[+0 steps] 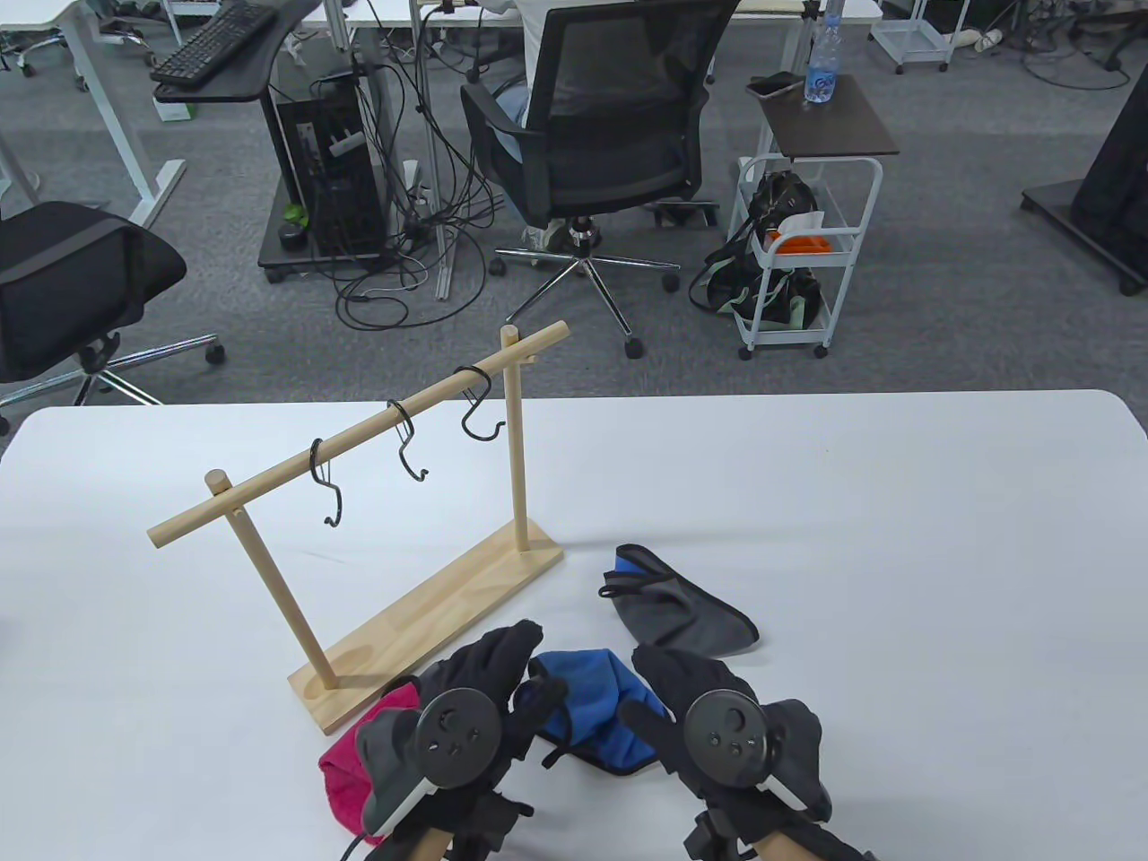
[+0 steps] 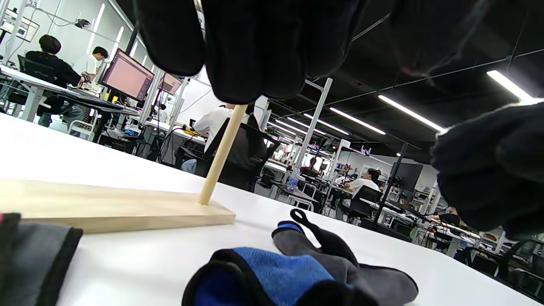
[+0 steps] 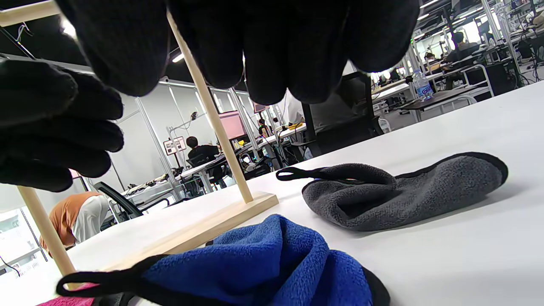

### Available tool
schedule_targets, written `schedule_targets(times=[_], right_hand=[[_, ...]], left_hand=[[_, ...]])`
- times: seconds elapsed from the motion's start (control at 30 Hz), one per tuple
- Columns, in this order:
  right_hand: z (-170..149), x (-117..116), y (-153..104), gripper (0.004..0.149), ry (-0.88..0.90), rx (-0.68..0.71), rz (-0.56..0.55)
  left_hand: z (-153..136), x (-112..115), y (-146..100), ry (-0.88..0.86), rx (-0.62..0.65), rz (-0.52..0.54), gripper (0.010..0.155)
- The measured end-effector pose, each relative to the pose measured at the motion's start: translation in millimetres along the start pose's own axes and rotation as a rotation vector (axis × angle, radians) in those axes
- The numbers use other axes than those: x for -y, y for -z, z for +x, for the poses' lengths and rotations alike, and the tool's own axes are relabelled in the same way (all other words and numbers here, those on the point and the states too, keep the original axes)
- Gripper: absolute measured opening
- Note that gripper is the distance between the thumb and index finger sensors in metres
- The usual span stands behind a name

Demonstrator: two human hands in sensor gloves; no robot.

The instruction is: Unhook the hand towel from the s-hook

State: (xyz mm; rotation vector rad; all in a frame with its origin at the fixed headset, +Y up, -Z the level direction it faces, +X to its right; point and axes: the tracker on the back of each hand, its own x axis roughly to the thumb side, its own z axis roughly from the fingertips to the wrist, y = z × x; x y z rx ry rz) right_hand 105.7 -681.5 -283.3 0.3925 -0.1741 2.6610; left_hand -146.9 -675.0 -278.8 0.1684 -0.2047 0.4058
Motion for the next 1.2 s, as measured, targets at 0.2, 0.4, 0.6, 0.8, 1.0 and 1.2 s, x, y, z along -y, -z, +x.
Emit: schedule_targets(times=[0.2, 0.4, 0.6, 0.8, 1.0, 1.2], right_hand=[[0.4, 0.8, -0.3, 0.061, -0.003, -0.004, 0.003], [0.0, 1.3, -0.5, 0.061, -0.002, -0.006, 0.002], [-1.0, 1.9, -0.5, 0.061, 0.001, -0.006, -0.001], [-1.1, 2.6, -0.9, 0.061, 0.002, -0.007, -0.001], [-1.6, 3.4, -1.3, 0.061, 0.005, -0.010, -0.011], [-1.4, 3.6, -1.6, 0.061, 0.000, -0.010, -0.012]], left_hand=[[-0.8, 8.9, -1.6, 0.003, 0.021, 0.000, 0.065], [0.9, 14.7, -2.6, 0.016, 0.034, -0.022, 0.066], [3.8, 16.9, -4.1, 0.030, 0.044, -0.029, 0.067], [3.8, 16.5, -4.6, 0.031, 0.040, -0.030, 0.066], [3.4, 16.2, -5.0, 0.031, 0.038, -0.031, 0.066], [2.9, 14.7, -5.8, 0.030, 0.037, -0.018, 0.066]])
